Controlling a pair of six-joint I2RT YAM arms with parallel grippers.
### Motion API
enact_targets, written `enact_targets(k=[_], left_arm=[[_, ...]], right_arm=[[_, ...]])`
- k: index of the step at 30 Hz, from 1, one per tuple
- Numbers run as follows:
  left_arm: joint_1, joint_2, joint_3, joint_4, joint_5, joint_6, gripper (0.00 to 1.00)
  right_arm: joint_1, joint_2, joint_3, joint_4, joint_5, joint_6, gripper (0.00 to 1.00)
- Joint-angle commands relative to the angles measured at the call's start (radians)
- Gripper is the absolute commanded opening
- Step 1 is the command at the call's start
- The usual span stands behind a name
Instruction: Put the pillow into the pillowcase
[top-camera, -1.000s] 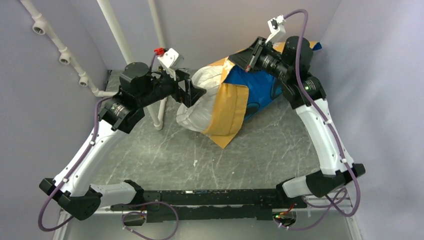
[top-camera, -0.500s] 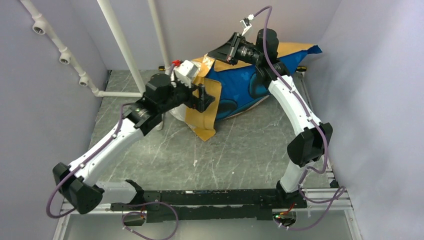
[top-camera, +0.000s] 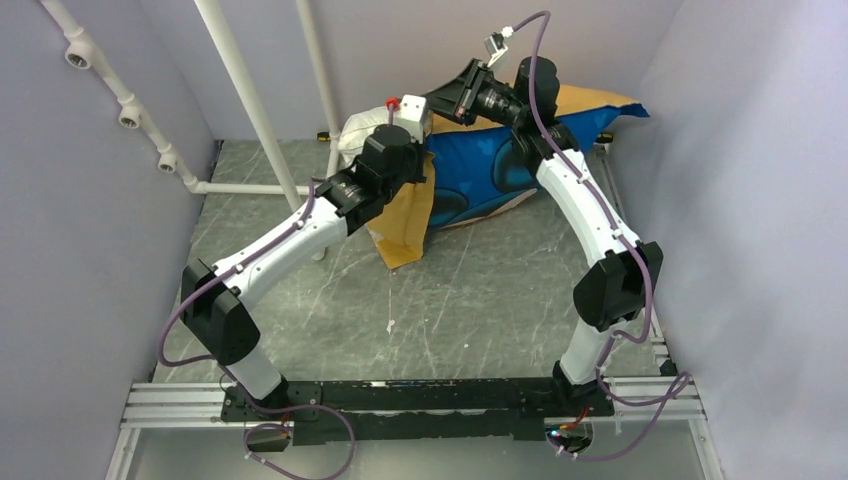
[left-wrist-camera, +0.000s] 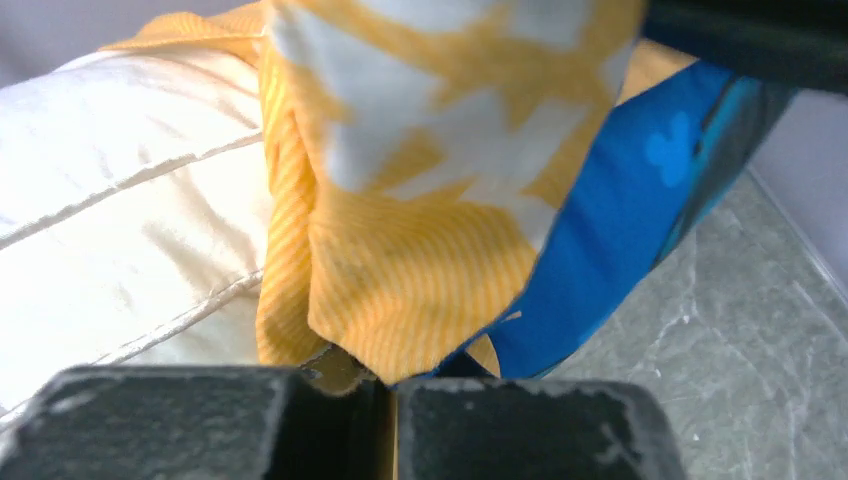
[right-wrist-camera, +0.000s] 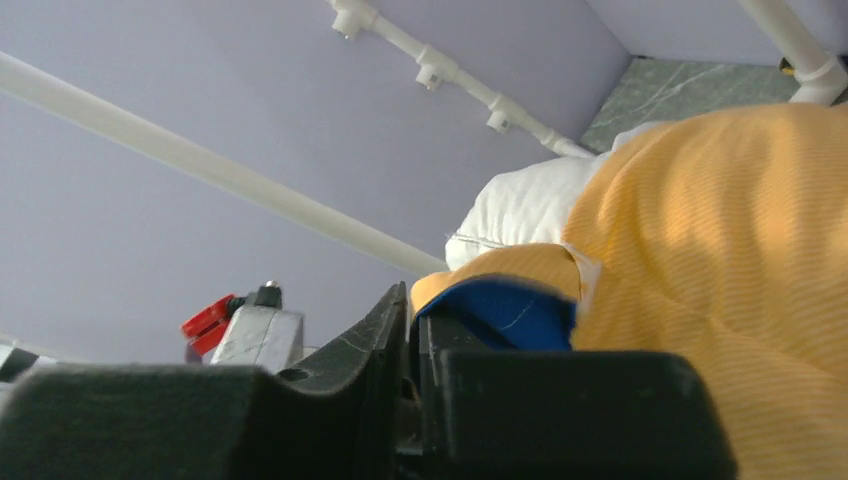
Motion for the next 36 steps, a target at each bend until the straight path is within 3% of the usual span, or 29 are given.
enact_targets(k=[1, 2, 5, 7, 9, 12, 16, 19, 25, 30, 33, 36], left_arm=[[0.058, -0.010, 0.037, -0.035, -0.080, -0.027, 0.00], [0.091, -0.028, 0.029, -0.038, 0.013, -0.051, 0.00], [0.168, -0.065, 0.043, -0.067, 0.168, -0.093, 0.00], [0.173, -0.059, 0.103, -0.132, 0.232, -0.084, 0.00], [0.173, -0.044, 0.162, -0.209, 0.332, -0.112, 0.00], [0.171, -0.053, 0.164, -0.203, 0.462, -0.186, 0.00], [0.171, -0.067, 0.128, -0.090, 0.623, -0.344, 0.00], [0.135, -0.035, 0.171, -0.029, 0.698, -0.417, 0.00], [0.019, 0.041, 0.346, 0.022, 0.744, -0.471, 0.00], [-0.043, 0.073, 0.444, 0.093, 0.769, -0.511, 0.00], [-0.048, 0.053, 0.443, 0.160, 0.783, -0.539, 0.00], [-0.047, -0.033, 0.360, 0.140, 0.684, -0.500, 0.00]], right_arm=[[-0.031, -0.079, 0.034, 0.018, 0.034, -0.100, 0.27], [-0.041, -0.097, 0.036, -0.080, 0.067, -0.175, 0.46], [-0.067, -0.172, -0.001, -0.222, 0.175, -0.305, 0.74], [-0.086, -0.230, -0.046, -0.302, 0.221, -0.378, 0.87], [-0.106, -0.287, -0.100, -0.373, 0.241, -0.426, 0.91], [-0.122, -0.397, -0.215, -0.461, 0.283, -0.479, 0.91], [-0.162, -0.531, -0.424, -0.470, 0.303, -0.473, 0.91], [-0.190, -0.569, -0.494, -0.486, 0.299, -0.489, 0.90], [-0.258, -0.574, -0.508, -0.527, 0.287, -0.514, 0.89], [-0.287, -0.542, -0.504, -0.462, 0.238, -0.491, 0.83], [-0.287, -0.447, -0.446, -0.391, 0.186, -0.473, 0.76], [-0.279, -0.287, -0.318, -0.383, 0.102, -0.469, 0.69]])
